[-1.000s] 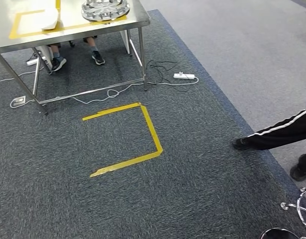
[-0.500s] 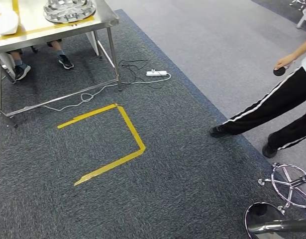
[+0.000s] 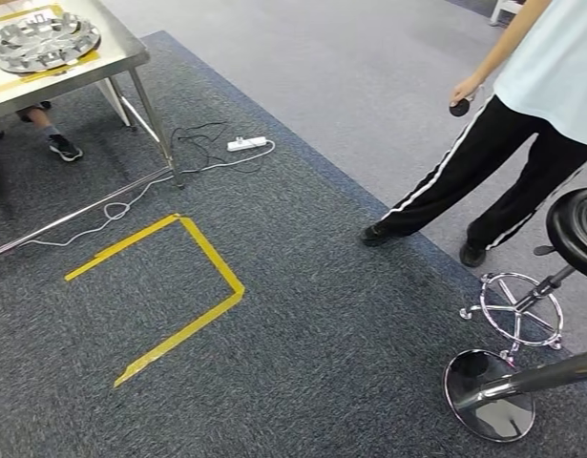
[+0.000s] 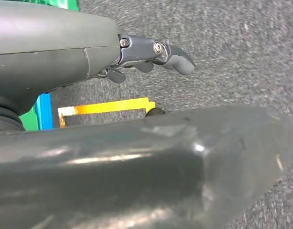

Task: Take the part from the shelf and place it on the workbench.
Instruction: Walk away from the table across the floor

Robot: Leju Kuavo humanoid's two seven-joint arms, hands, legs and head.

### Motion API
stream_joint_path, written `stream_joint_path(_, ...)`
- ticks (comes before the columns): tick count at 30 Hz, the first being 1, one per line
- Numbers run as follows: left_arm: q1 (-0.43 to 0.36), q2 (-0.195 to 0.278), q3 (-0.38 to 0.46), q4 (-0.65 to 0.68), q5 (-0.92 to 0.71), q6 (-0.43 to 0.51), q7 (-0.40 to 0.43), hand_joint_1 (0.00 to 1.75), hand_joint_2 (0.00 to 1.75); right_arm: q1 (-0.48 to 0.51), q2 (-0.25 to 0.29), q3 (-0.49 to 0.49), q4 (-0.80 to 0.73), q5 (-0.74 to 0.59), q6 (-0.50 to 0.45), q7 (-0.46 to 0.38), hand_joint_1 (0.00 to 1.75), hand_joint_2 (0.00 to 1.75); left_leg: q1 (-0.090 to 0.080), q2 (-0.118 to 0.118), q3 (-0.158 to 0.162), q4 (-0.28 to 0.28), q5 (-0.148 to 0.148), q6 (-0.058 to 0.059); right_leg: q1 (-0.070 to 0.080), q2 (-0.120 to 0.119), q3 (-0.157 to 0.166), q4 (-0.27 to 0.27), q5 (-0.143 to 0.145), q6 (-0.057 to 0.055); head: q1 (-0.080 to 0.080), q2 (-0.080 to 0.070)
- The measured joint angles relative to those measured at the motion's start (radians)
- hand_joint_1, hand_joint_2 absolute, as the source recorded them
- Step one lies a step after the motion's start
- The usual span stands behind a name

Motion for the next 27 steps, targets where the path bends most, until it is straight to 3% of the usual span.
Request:
stream_joint_path(2, 0.001, 0.0, -0.001, 0.0, 0.001, 0.002, 0.0, 0.0, 0.0, -0.001, 0.0, -0.001, 0.0, 0.0, 0.001, 0.0, 0.0, 0.0, 0.002, -0.035, 0.056, -0.135, 0.073, 0.008, 0.001, 0.028, -0.002, 0.006, -0.002, 0.005, 0.0, 0.0)
stream_joint_path(3, 0.001, 0.0, -0.001, 0.0, 0.002, 0.003, 0.0, 0.0, 0.0, -0.002, 0.001, -0.001, 0.0, 0.001, 0.002, 0.0, 0.0, 0.0, 0.003, -0.052, 0.074, -0.182, 0.089, 0.011, 0.001, 0.04, -0.006, 0.01, -0.002, 0.01, 0.0, 0.0)
stream_joint_path(4, 0.001, 0.0, -0.002, 0.0, 0.004, 0.004, 0.0, 0.0, 0.0, -0.002, 0.001, -0.001, 0.0, 0.002, 0.001, 0.0, 0.0, 0.0, 0.004, -0.064, 0.081, -0.204, 0.092, 0.014, 0.001, 0.051, -0.013, 0.013, -0.001, 0.017, 0.0, 0.0)
stream_joint_path(6, 0.001, -0.001, -0.003, 0.0, 0.006, 0.004, 0.001, 0.0, 0.0, 0.001, 0.001, -0.003, 0.0, 0.003, 0.001, 0.001, 0.0, 0.0, 0.003, -0.056, 0.081, -0.212, 0.09, 0.02, -0.002, 0.068, -0.026, 0.014, 0.004, 0.031, 0.0, 0.0)
stream_joint_path(8, 0.0, -0.001, -0.003, 0.0, 0.007, 0.004, 0.001, 0.0, 0.0, 0.005, 0.001, -0.006, 0.0, 0.003, 0.0, 0.001, 0.0, 0.0, 0.005, -0.036, 0.079, -0.219, 0.097, 0.033, -0.002, 0.04, -0.045, 0.034, -0.011, 0.04, 0.003, 0.0)
stream_joint_path(9, 0.001, -0.001, -0.003, 0.0, 0.007, 0.004, 0.001, 0.0, 0.0, 0.004, 0.001, -0.008, 0.0, 0.003, 0.0, 0.001, 0.0, 0.0, 0.007, -0.023, 0.078, -0.222, 0.099, 0.04, -0.001, 0.015, -0.067, 0.073, -0.036, 0.044, 0.006, 0.0)
stream_joint_path(11, 0.004, -0.002, -0.003, 0.0, 0.007, 0.004, 0.001, 0.0, 0.0, 0.0, 0.001, -0.01, 0.0, 0.003, 0.0, 0.002, 0.0, 0.0, 0.004, 0.006, 0.073, -0.223, 0.101, 0.047, 0.0, -0.029, -0.132, 0.205, -0.103, 0.049, 0.012, 0.0)
stream_joint_path(12, 0.005, -0.002, -0.003, 0.0, 0.007, 0.005, 0.001, 0.0, 0.0, -0.001, 0.001, -0.01, 0.001, 0.003, 0.0, 0.002, 0.0, 0.0, 0.003, 0.021, 0.071, -0.223, 0.101, 0.047, -0.001, -0.037, -0.162, 0.269, -0.128, 0.052, 0.013, 0.0)
stream_joint_path(13, 0.006, -0.002, -0.003, 0.0, 0.008, 0.005, 0.001, 0.0, 0.0, 0.0, 0.001, -0.01, 0.001, 0.003, 0.0, 0.002, 0.0, 0.0, 0.002, 0.035, 0.069, -0.223, 0.101, 0.047, -0.001, -0.04, -0.176, 0.305, -0.136, 0.054, 0.013, 0.0)
stream_joint_path(14, 0.006, -0.002, -0.003, 0.0, 0.01, 0.005, 0.002, 0.0, 0.0, 0.002, 0.002, -0.011, 0.001, 0.004, 0.0, 0.002, 0.0, 0.0, 0.001, 0.048, 0.068, -0.223, 0.101, 0.047, -0.002, -0.043, -0.169, 0.3, -0.124, 0.054, 0.013, 0.0)
stream_joint_path(15, 0.006, -0.002, -0.004, 0.0, 0.012, 0.005, 0.002, 0.0, 0.0, 0.004, 0.002, -0.011, 0.001, 0.006, 0.0, 0.002, 0.0, 0.0, 0.0, 0.06, 0.069, -0.223, 0.101, 0.047, -0.002, -0.05, -0.14, 0.256, -0.098, 0.054, 0.013, 0.0)
stream_joint_path(16, 0.005, -0.002, -0.005, 0.0, 0.015, 0.005, 0.003, 0.0, 0.0, 0.004, 0.002, -0.012, 0.001, 0.007, 0.0, 0.002, 0.0, 0.0, 0.0, 0.071, 0.071, -0.223, 0.1, 0.045, -0.001, -0.065, -0.096, 0.182, -0.065, 0.052, 0.013, 0.0)
stream_joint_path(18, 0.005, -0.001, -0.007, 0.0, 0.019, 0.005, 0.005, 0.0, 0.0, 0.0, 0.002, -0.013, 0.001, 0.009, 0.0, 0.002, 0.0, 0.0, -0.005, 0.089, 0.075, -0.221, 0.098, 0.038, 0.003, -0.106, -0.017, 0.048, -0.025, 0.045, 0.012, 0.0)
stream_joint_path(20, 0.005, -0.001, -0.008, 0.0, 0.021, 0.004, 0.006, 0.0, 0.0, -0.002, 0.002, -0.014, 0.001, 0.01, -0.001, 0.002, 0.0, 0.0, -0.008, 0.105, 0.079, -0.22, 0.097, 0.027, 0.008, -0.116, 0.001, 0.008, -0.019, 0.036, 0.008, 0.0)
stream_joint_path(22, 0.005, -0.001, -0.01, 0.0, 0.022, 0.004, 0.007, 0.0, 0.0, 0.002, 0.002, -0.016, 0.001, 0.011, -0.002, 0.003, 0.0, 0.0, -0.005, 0.112, 0.083, -0.219, 0.094, 0.015, 0.007, -0.096, -0.002, 0.005, -0.013, 0.024, 0.005, 0.0)
stream_joint_path(24, 0.005, -0.001, -0.011, -0.001, 0.023, 0.004, 0.007, 0.0, 0.0, 0.003, 0.002, -0.018, 0.001, 0.011, -0.002, 0.004, 0.0, 0.0, -0.001, 0.071, 0.069, -0.178, 0.058, 0.002, 0.004, -0.078, 0.0, 0.001, -0.004, 0.011, 0.003, 0.0)
stream_joint_path(26, 0.007, 0.0, -0.012, -0.001, 0.025, 0.005, 0.007, 0.0, 0.0, 0.001, 0.002, -0.019, 0.001, 0.012, -0.003, 0.004, 0.0, 0.0, 0.002, 0.019, 0.021, -0.059, -0.014, -0.004, 0.003, -0.055, -0.002, 0.0, 0.002, 0.002, 0.0, 0.0)
stream_joint_path(27, 0.008, 0.0, -0.012, -0.001, 0.027, 0.005, 0.007, 0.0, 0.0, 0.0, 0.002, -0.019, 0.001, 0.013, -0.003, 0.003, 0.0, 0.0, 0.003, 0.01, -0.007, 0.009, -0.044, -0.004, 0.004, -0.042, -0.004, 0.0, 0.004, 0.0, 0.0, 0.0)
